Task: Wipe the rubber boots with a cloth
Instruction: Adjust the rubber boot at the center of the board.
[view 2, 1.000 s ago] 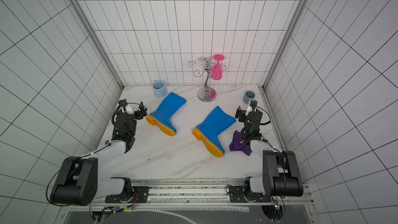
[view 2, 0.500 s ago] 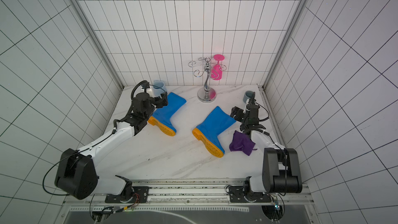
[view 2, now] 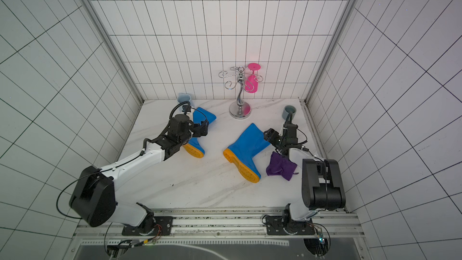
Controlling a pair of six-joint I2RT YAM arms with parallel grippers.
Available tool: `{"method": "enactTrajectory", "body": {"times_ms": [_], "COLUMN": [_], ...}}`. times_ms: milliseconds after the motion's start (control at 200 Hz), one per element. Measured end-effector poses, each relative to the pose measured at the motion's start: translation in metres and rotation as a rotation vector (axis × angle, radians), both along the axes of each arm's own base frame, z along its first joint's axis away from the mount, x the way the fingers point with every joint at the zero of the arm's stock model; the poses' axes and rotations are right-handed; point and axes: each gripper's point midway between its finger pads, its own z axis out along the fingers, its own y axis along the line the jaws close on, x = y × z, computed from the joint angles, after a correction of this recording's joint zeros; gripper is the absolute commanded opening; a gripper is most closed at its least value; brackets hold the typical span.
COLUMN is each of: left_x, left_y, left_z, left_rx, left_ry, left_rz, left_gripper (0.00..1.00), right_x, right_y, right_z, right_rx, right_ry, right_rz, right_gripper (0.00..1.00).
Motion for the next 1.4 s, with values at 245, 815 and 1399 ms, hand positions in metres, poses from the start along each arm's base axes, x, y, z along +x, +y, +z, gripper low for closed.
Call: {"method": "enactTrajectory", "body": {"times_ms": [245,815,1399], "left_x": [0.000,0.002,-0.040], "left_y": [-0.028,-0.084,-0.128], "left_z": [-0.058,-0.108,-0.140], "left_rx": [0.037,0.057,0.070], "left_ry": [0.134,0.225,0.271], "left_rz": [-0.060,-0.157,-0.271], "left_gripper": [0.97,0.97,0.96], "right_x": [-0.003,0.003,0.064], "right_y": [0.002,0.013,0.044], "right_z": [-0.016,-0.038,-0.036], "right_rx": [0.029,0.078,0.059], "right_ry": [0.052,0.076,0.076], "right_rz": [0.005,0.059,0.206], "right_gripper": [0.74,0.74,0.74]}}
